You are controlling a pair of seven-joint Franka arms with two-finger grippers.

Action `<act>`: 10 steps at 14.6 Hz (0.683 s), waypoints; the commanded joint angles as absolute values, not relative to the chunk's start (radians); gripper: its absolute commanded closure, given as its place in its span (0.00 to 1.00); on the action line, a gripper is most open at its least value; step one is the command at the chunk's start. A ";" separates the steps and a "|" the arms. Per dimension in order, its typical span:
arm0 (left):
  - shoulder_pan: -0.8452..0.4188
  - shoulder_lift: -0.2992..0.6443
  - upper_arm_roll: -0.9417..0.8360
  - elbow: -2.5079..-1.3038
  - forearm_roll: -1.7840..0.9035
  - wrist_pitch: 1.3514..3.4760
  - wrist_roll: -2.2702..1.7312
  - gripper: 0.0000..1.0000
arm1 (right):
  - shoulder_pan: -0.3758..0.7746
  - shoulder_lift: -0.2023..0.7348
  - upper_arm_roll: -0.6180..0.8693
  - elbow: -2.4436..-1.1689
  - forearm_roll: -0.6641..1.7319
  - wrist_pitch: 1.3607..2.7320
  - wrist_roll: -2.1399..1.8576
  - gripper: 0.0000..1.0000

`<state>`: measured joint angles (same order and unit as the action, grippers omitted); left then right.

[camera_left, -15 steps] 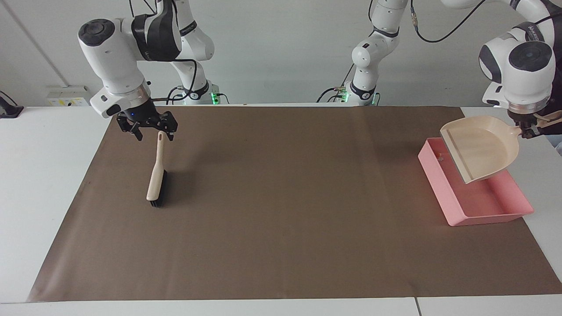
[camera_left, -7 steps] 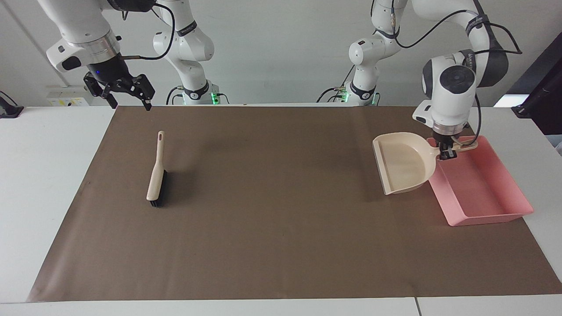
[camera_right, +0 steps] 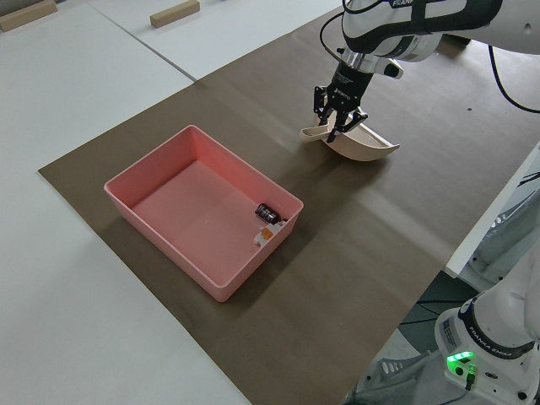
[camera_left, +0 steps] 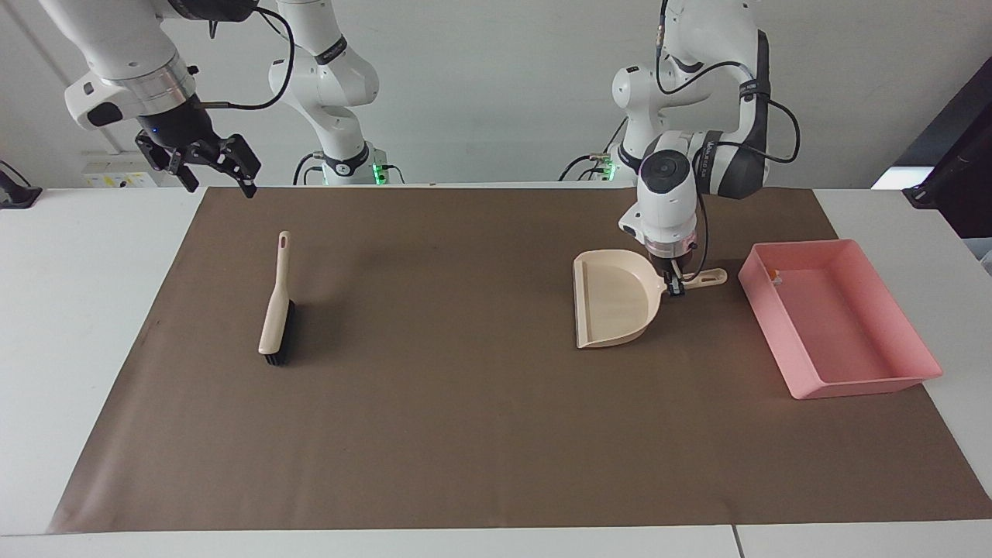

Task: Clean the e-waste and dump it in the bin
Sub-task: 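Set the dustpan down on the table with the left gripper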

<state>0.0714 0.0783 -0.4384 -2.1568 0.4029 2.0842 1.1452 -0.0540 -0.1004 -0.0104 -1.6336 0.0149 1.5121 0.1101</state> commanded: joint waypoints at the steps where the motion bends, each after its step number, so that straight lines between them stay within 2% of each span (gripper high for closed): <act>1: 0.058 0.081 -0.419 -2.190 0.399 2.161 1.210 0.98 | -0.051 -0.101 -0.015 -1.621 0.012 1.482 0.121 0.00; 4: 0.075 0.072 -0.417 -2.229 0.397 2.198 1.266 0.96 | -0.045 -0.091 -0.008 -1.579 -0.008 1.454 0.086 0.00; 6: 0.075 0.071 -0.416 -2.224 0.397 2.194 1.256 0.65 | -0.044 -0.086 0.001 -1.574 -0.006 1.456 0.084 0.00; 7: 0.078 0.064 -0.414 -2.223 0.396 2.186 1.256 0.54 | -0.046 -0.081 0.002 -1.560 -0.002 1.453 0.084 0.00; 10: 0.120 0.017 -0.414 -2.218 0.396 2.149 1.247 0.31 | -0.044 -0.060 0.015 -1.555 -0.014 1.463 0.083 0.00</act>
